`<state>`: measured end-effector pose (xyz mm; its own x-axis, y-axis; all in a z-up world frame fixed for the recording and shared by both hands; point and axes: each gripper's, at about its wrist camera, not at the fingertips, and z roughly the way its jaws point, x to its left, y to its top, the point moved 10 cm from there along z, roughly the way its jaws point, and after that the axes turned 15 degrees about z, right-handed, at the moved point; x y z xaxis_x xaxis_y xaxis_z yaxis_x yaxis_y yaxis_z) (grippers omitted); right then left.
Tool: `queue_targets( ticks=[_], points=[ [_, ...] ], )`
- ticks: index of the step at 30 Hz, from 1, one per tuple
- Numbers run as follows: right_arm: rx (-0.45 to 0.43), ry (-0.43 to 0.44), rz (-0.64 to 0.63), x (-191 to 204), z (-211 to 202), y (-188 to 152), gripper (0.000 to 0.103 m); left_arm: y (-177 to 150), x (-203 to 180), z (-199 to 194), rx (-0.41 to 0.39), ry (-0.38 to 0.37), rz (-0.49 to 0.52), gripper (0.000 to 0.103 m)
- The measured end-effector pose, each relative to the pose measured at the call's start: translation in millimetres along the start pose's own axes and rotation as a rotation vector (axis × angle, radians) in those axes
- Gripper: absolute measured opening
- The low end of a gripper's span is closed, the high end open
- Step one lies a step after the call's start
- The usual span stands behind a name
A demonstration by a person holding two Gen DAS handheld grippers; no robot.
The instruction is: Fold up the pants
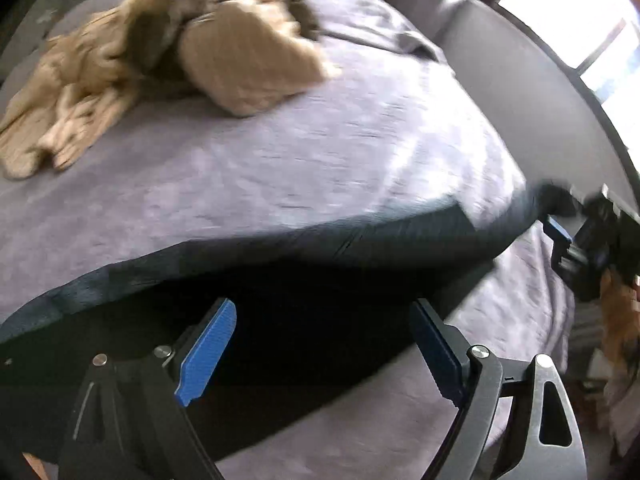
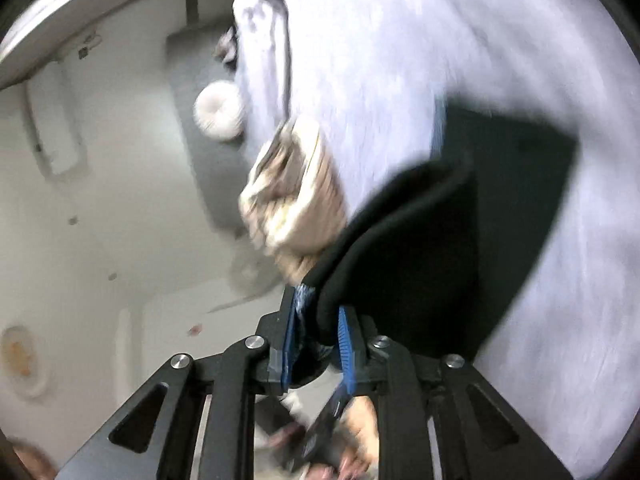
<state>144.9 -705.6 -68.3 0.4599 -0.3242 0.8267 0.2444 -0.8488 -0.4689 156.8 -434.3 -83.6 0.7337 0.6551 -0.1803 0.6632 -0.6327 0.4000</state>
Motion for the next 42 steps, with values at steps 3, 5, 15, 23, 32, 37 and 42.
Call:
queue_targets(
  ticks=[3,5,15,23,32,37,42],
  points=[
    [-0.087,-0.194,-0.148,9,13,39,0.087,-21,37,11,0.054,0.070,-0.082,0.088],
    [-0.093,-0.290,-0.276,11,15,42,0.086,-38,55,18,0.085,0.114,-0.123,0.088],
    [0.060,-0.453,-0.319,-103,58,12,0.060,-115,97,42,0.200,0.207,-0.262,0.088],
    [0.109,-0.386,-0.302,-95,71,-10,0.008,-116,83,32,0.188,0.150,-0.195,0.088],
    [0.134,-0.535,-0.292,-148,47,3,0.018,-129,79,33,0.238,0.149,-0.152,0.088],
    [0.000,-0.597,-0.514,-97,7,-3,0.024,-96,83,23,0.164,0.154,-0.157,0.088],
    [-0.108,-0.737,-0.760,-64,36,25,0.056,-44,81,54,0.079,0.212,-0.208,0.088]
  ],
)
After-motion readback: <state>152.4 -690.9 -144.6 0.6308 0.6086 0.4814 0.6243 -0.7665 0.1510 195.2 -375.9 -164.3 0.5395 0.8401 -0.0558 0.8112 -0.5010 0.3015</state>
